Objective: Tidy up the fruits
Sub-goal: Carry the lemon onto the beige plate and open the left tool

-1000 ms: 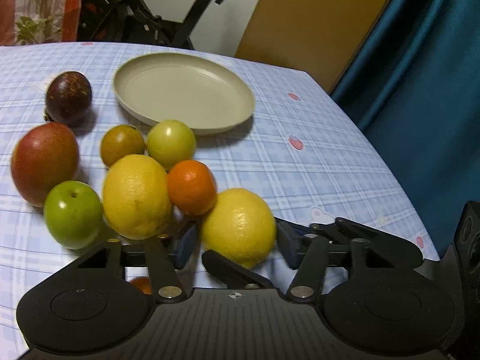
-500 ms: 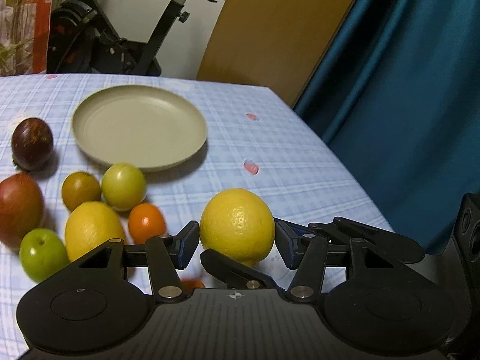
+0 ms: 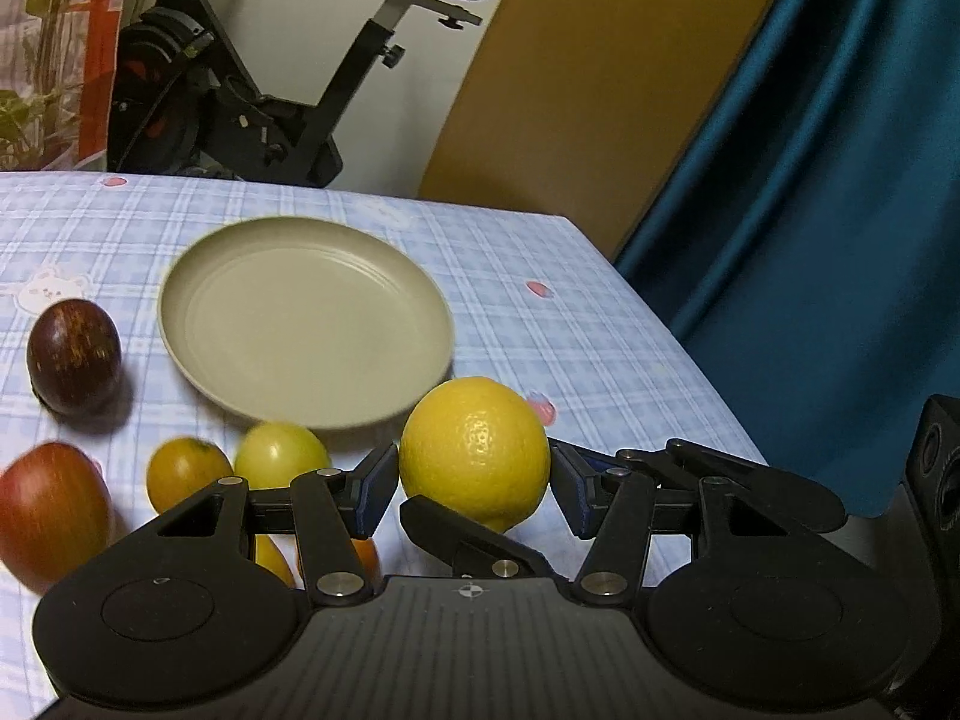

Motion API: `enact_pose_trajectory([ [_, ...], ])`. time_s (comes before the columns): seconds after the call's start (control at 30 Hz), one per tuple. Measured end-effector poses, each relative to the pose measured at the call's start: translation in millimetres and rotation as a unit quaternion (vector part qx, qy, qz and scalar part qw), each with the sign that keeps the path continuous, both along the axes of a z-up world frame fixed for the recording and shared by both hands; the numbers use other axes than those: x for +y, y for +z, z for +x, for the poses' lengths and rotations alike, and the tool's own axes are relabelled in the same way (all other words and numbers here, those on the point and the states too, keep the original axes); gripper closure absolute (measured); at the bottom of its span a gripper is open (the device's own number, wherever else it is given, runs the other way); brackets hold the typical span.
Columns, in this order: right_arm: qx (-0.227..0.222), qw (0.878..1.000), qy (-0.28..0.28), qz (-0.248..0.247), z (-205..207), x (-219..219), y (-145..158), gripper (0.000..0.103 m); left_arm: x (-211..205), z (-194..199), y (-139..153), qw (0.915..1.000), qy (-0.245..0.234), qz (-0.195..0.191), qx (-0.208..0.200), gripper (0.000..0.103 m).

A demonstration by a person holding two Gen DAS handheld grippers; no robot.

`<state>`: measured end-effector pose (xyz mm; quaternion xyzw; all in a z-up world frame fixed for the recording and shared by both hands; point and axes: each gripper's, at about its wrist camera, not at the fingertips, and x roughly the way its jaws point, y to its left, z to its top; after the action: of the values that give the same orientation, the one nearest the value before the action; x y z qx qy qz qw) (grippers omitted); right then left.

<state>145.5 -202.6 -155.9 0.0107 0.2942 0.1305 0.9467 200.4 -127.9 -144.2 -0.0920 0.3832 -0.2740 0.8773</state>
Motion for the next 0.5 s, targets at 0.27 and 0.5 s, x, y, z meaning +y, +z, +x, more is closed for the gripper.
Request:
enact_pose_trajectory([
  [0.27,-0.001,1.0,0.019,-0.007,40.7,7.1,-4.1,0.043,9.1,36.1,-5.7,0.9997,0.022,-0.008,0.01,0.045],
  [0.5,0.004,0.999,0.03,-0.018,73.7,13.1,-10.5,0.043,10.3,65.3,-15.0,0.9992,0.039,-0.001,0.012,0.045],
])
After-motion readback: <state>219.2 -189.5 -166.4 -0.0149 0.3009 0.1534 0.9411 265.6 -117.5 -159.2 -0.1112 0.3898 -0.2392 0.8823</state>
